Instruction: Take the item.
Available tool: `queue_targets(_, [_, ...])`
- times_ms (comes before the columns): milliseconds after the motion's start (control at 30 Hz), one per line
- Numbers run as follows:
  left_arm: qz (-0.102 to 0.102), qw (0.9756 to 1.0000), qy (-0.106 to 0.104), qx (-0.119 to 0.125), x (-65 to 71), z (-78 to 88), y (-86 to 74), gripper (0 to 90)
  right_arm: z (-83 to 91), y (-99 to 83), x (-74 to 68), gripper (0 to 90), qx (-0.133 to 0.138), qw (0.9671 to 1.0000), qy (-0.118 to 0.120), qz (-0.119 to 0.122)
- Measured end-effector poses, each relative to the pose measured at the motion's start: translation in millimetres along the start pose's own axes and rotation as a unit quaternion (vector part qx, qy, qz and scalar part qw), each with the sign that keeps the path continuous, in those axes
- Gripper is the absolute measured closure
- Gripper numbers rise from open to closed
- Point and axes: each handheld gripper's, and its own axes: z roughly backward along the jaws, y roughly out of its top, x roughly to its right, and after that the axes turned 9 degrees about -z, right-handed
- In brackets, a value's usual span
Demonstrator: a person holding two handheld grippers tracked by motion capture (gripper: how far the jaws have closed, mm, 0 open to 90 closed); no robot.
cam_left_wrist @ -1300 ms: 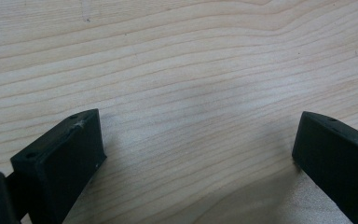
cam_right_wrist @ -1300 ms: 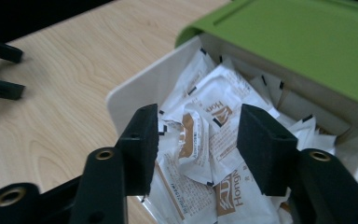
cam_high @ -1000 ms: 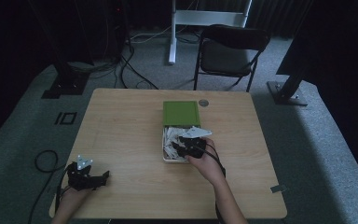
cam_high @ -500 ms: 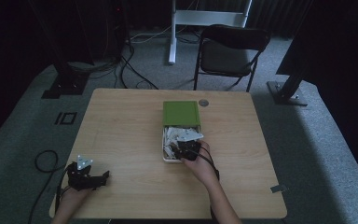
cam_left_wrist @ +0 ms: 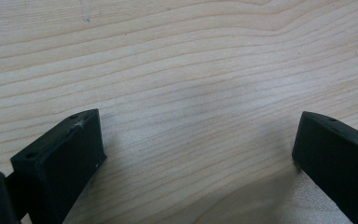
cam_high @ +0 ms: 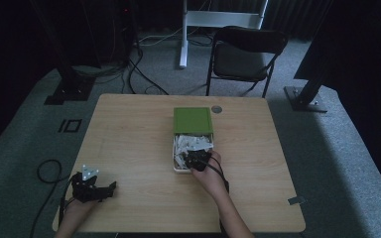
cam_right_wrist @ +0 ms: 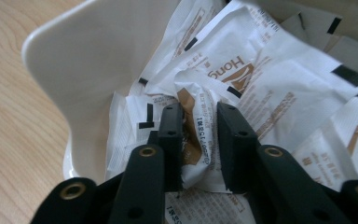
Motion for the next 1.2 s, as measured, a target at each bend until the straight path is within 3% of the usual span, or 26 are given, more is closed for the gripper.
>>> queue_targets(167, [0.000, 1.0000, 0.000, 0.000, 0.0, 0.0, 0.0, 2.8, 2.9, 1.3, 3.2, 75.7, 0.009, 0.9997, 0.008, -0.020])
queue_targets(367, [0.000, 1.0000, 0.000, 0.000, 0.0, 0.0, 0.0, 2.8, 9.7, 4.7, 0.9, 75.9, 0.015, 0.9995, 0.023, -0.018])
queue_targets(533, [0.001, 1.0000, 0.000, 0.001, 0.1, -0.1, 0.0, 2.8, 20.5, 10.0, 1.6, 75.9, 0.036, 0.9982, 0.036, -0.032])
queue_targets(700, [-0.001, 1.0000, 0.000, 0.000, -0.1, 0.0, 0.0, 2.8, 33.9, 17.3, 0.6, 75.8, 0.050, 0.9971, 0.049, -0.029])
queue_targets(967, [0.000, 1.0000, 0.001, 0.001, 0.0, -0.1, 0.0, 2.8, 53.0, 28.0, 6.2, 75.8, 0.077, 0.9958, 0.042, -0.028])
queue_targets(1200, [0.000, 1.0000, 0.000, 0.000, -0.1, 0.0, 0.1, 2.8, 65.2, 31.0, 22.4, 75.8, 0.091, 0.9949, 0.021, -0.037])
